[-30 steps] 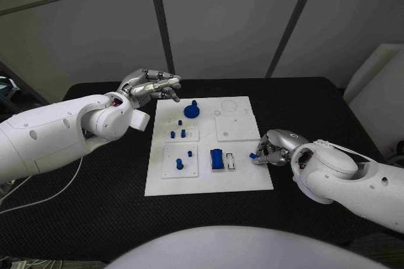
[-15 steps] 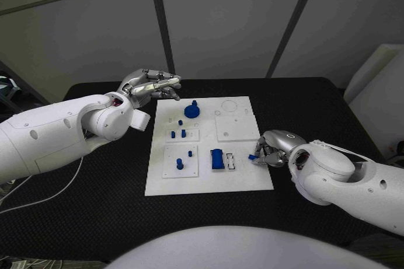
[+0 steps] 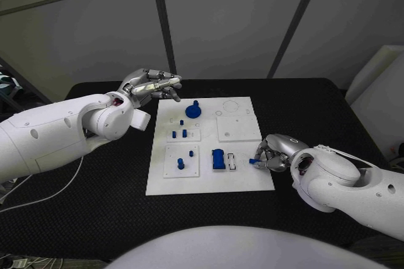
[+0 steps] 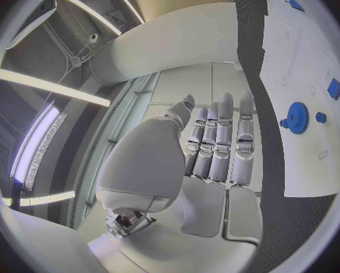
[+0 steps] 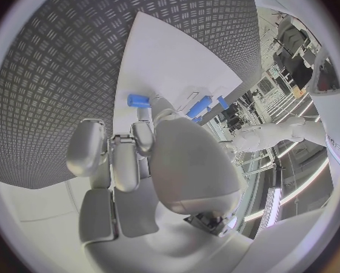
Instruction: Assemble the parts on the task board
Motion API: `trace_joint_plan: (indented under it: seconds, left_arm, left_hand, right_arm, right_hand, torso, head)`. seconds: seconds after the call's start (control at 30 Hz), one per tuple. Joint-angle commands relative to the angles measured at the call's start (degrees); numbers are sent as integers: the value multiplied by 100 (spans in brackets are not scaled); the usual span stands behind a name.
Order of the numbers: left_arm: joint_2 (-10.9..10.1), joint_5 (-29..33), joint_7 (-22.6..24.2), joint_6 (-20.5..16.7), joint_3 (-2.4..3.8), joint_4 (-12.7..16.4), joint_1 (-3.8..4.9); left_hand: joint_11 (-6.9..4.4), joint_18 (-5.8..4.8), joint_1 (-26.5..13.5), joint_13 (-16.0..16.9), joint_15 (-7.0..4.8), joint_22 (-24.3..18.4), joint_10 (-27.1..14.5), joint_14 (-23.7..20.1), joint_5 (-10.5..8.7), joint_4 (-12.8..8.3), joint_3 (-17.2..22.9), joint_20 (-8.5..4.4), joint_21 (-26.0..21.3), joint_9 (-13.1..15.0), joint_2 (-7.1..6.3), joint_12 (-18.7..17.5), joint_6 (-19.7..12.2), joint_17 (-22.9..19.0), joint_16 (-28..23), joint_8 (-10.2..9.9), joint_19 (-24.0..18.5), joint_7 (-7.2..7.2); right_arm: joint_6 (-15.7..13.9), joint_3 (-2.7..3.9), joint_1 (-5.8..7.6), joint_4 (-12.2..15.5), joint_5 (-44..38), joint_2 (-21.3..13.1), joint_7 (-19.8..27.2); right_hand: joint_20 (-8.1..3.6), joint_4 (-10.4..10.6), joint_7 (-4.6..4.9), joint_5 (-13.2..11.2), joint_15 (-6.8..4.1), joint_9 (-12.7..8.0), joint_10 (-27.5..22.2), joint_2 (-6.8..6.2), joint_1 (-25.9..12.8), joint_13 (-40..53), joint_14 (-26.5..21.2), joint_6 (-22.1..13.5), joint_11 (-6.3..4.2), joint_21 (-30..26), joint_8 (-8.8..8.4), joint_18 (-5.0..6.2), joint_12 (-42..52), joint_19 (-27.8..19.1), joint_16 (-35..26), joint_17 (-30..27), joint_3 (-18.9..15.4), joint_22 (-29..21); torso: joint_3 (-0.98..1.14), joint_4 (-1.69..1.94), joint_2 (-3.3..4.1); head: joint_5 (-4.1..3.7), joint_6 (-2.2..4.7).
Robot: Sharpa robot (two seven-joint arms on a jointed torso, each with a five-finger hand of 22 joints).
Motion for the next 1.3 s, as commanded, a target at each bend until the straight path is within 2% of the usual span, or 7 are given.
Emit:
trace_joint_plan:
  seconds: [0.03,0.27,0.43,0.67,0.87,1.03,1.3]
  left_arm:
    - [-5,-18,51,18,3,18,7]
    - [-10,-18,56,24,3,19,8]
    - [-2,-18,55,29,3,19,8]
    - [15,-18,55,35,3,17,8]
    - [17,-18,51,35,3,22,9]
    - [-4,-18,33,41,3,36,10]
    - [-18,-18,12,50,3,42,10]
  left_hand:
    - [0,278,30,-9,-15,-6,-52,37,-12,-1,-1,18,-35,-5,43,-22,-38,-6,-26,38,37,9]
    - [0,278,30,-9,-15,-6,-52,37,-12,-1,-1,18,-35,-5,43,-22,-38,-6,-26,38,37,9]
    - [0,278,30,-9,-15,-6,-52,37,-12,-1,-1,18,-35,-5,43,-22,-38,-6,-26,38,37,9]
    - [0,278,30,-9,-15,-6,-52,37,-12,-1,-1,18,-35,-5,43,-22,-38,-6,-26,38,37,9]
    - [0,278,30,-9,-15,-6,-52,37,-12,-1,-1,18,-35,-5,43,-22,-38,-6,-26,38,37,9]
    - [0,278,30,-9,-15,-6,-52,37,-12,-1,-1,18,-35,-5,43,-22,-38,-6,-26,38,37,9]
    - [3,277,19,-15,-12,-13,-56,38,-13,6,-6,20,-42,-8,45,-21,-44,-6,-29,38,40,12]
  right_arm:
    - [-503,8,18,61,357,-4,18]
    - [-743,123,44,190,444,64,83]
    - [-792,161,48,216,516,157,119]
    - [-578,175,51,21,720,395,141]
    - [-173,177,51,-203,933,616,146]
    - [45,175,50,-367,1131,699,152]
    - [139,174,50,-446,1190,781,117]
  right_hand:
    - [2,14,-26,14,-34,17,127,-82,-118,58,440,70,-84,36,-25,-76,55,50,38,756,89,30]
    - [-1,38,-29,15,-36,13,134,-153,-203,67,441,89,-86,46,-46,-78,63,55,42,762,195,42]
    - [-1,47,-28,14,-36,12,138,-171,-228,72,442,93,-86,44,-52,-77,68,54,46,766,223,40]
    - [0,82,-28,4,-35,11,135,-245,-330,67,440,111,-85,47,-72,-78,60,54,41,763,330,46]
    - [-11,278,-86,-160,-59,46,175,-282,-678,83,443,230,-123,65,-37,-81,84,60,51,777,484,73]
    - [-28,335,-110,-167,-76,75,199,-279,-794,102,447,285,-143,78,0,-83,106,68,63,791,556,92]
    - [-53,349,-149,98,-102,139,227,-345,-944,121,450,347,-175,90,77,-86,127,75,71,801,603,112]
  torso:
    - [2,7,6]
    - [10,-9,15]
    - [8,-3,17]
    - [3,17,19]
    - [5,9,17]
    - [4,1,9]
    - [9,-11,6]
  head:
    - [-1,-1]
    - [21,-1]
    - [8,-1]
    - [3,-1]
    - [27,-1]
    - [49,-1]
    - [62,-1]
